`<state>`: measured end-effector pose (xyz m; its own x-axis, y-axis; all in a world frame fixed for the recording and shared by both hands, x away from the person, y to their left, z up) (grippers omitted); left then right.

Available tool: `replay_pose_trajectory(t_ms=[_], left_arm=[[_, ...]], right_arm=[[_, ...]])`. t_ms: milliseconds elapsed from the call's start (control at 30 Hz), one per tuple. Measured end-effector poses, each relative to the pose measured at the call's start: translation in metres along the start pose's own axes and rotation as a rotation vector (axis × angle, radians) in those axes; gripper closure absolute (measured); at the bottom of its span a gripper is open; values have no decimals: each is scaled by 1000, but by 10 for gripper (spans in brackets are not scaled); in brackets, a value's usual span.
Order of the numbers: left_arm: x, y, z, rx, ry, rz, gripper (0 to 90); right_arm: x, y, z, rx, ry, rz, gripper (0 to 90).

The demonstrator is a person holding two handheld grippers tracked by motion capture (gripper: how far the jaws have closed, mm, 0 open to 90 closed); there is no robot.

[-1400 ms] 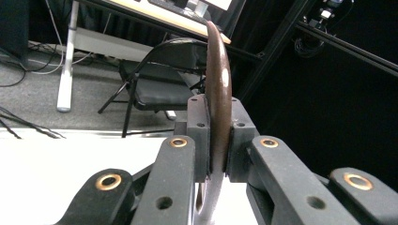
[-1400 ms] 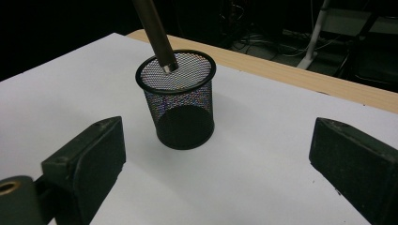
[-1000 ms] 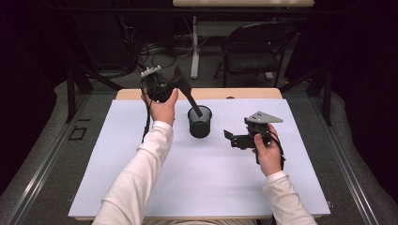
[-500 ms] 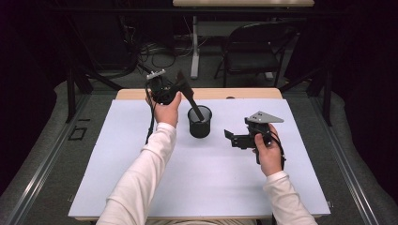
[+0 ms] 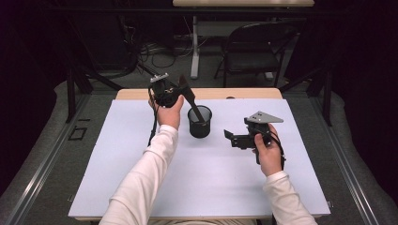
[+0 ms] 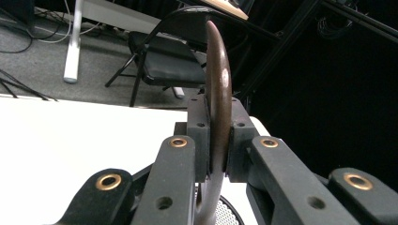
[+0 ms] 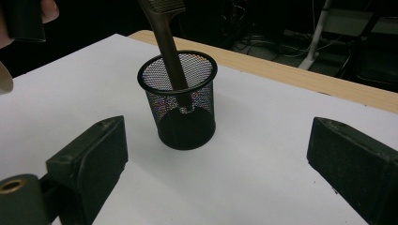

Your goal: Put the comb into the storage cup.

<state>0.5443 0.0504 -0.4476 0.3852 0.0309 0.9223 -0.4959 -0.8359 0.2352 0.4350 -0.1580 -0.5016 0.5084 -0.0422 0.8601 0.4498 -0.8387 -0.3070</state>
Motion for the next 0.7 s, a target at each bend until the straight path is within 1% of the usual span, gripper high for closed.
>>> replay_pose_trajectory(t_ms=[300, 433, 467, 700], left_arm=[[-10, -3, 3, -2, -17, -15, 841], [-14, -3, 5, -8, -19, -28, 841], [-16, -4, 5, -7, -20, -26, 841], [-22, -5, 8, -15, -28, -49, 840]], right_arm=[[0, 0, 0, -1, -1, -3, 58], [-1, -1, 0, 0, -4, -4, 58], [-1, -1, 0, 0, -4, -3, 58], [-1, -1, 0, 0, -5, -3, 58]])
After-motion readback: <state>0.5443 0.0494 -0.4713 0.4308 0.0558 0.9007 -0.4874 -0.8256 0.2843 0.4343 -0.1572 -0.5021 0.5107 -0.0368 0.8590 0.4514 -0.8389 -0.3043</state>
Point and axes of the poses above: each handheld gripper's, and its own axes: z roughly forward along the jaws, x roughly out of its top, y roughly to its right, the point moved 8 cm from there along z, roughly forward along the jaws, and after that the axes turned 15 degrees about z, right-handed, at the moved point
